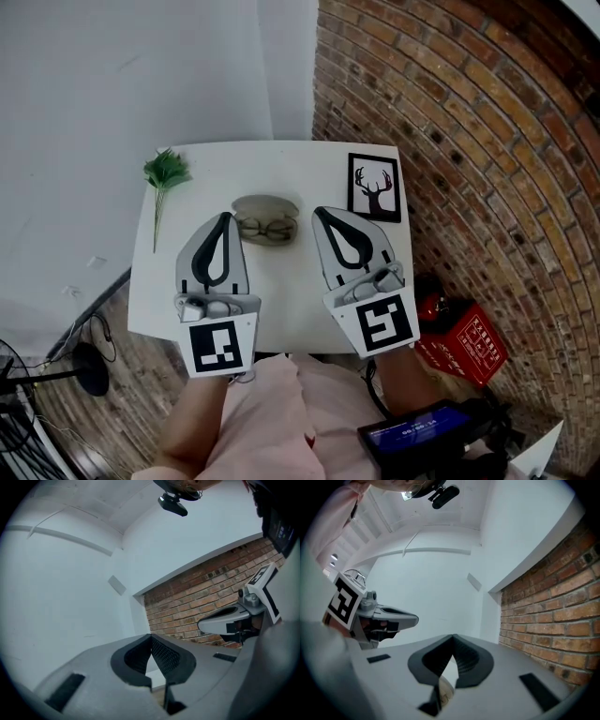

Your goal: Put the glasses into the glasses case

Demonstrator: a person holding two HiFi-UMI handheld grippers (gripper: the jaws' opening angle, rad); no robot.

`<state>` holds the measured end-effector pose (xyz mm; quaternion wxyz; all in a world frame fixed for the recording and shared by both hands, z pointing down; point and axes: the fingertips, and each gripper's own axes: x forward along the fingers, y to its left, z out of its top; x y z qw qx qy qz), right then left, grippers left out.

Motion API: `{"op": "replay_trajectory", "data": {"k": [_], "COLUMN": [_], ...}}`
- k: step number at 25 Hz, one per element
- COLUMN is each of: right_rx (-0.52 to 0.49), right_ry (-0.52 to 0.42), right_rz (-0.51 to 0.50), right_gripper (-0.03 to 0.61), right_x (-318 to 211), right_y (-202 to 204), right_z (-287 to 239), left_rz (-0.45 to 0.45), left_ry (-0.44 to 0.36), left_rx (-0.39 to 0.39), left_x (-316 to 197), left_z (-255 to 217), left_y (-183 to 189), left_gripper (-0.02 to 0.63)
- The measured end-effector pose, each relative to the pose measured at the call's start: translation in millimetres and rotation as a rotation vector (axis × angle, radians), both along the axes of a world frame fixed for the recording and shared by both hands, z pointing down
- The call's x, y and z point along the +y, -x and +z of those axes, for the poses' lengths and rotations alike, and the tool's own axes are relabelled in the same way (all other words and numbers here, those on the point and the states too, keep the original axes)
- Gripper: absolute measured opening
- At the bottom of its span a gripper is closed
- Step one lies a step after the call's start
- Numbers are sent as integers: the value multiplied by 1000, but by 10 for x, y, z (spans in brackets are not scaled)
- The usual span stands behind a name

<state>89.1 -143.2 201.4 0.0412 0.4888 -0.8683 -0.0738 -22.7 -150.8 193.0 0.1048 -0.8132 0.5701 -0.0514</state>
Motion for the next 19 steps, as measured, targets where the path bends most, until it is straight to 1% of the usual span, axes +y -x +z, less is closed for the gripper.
{"op": "replay_trajectory", "data": {"k": [19], "right_rx": [-1], "right_ry": [8], "right_rz": [4], "right_gripper": [5], "right_x": [-6], "right_y": [-37], "right_z": [61], "left_rz": [7], "left_ry": [13], "left_rx": [7], "left_x": [-14], "left_z": [68], "left_y": [-67], "left_gripper": [8]}}
